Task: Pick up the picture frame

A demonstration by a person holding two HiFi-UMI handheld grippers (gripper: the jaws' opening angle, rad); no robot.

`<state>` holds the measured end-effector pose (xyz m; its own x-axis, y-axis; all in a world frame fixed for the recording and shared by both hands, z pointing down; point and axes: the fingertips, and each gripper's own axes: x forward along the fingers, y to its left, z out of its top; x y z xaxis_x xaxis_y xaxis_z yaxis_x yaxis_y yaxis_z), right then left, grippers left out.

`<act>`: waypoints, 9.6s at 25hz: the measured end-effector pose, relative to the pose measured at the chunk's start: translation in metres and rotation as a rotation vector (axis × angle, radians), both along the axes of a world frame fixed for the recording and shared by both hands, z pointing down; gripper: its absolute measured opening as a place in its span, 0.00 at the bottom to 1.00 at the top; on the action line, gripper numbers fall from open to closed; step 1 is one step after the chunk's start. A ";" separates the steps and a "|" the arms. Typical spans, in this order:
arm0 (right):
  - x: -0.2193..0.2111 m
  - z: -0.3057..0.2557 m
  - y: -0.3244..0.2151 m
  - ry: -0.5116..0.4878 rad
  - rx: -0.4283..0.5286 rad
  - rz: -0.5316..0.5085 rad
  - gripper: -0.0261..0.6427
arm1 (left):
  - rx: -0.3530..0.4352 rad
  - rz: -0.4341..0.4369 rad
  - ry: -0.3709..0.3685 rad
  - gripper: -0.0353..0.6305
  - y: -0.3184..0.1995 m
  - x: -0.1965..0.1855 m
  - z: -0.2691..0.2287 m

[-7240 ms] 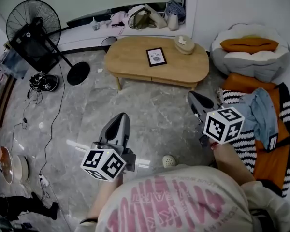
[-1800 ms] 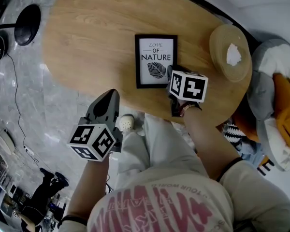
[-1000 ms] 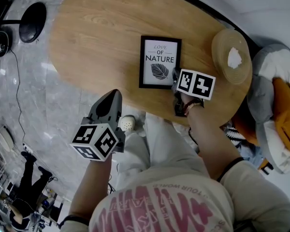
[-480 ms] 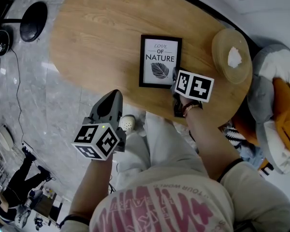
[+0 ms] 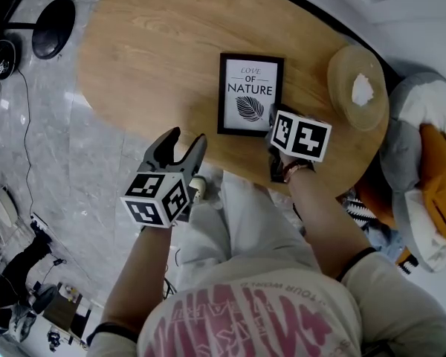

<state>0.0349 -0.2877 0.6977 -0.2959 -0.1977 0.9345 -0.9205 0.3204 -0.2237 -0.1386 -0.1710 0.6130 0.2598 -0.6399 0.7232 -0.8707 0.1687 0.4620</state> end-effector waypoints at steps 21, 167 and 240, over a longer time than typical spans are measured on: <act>0.011 -0.018 0.017 0.007 0.163 -0.325 0.15 | 0.055 1.128 -0.189 0.51 -0.147 0.091 0.035; -0.033 -0.407 0.071 -0.153 0.741 -0.088 0.05 | 0.568 -0.125 0.261 0.16 -0.010 -0.063 -0.358; -0.064 -0.476 0.192 -0.280 0.832 -0.117 0.05 | 0.744 0.081 -0.156 0.16 0.119 -0.044 -0.419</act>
<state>-0.0289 -0.0952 0.2219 -0.5534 -0.7352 0.3915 -0.8179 0.5685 -0.0885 -0.1827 -0.0519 0.1936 0.2570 -0.9561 0.1409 -0.9315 -0.2062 0.2998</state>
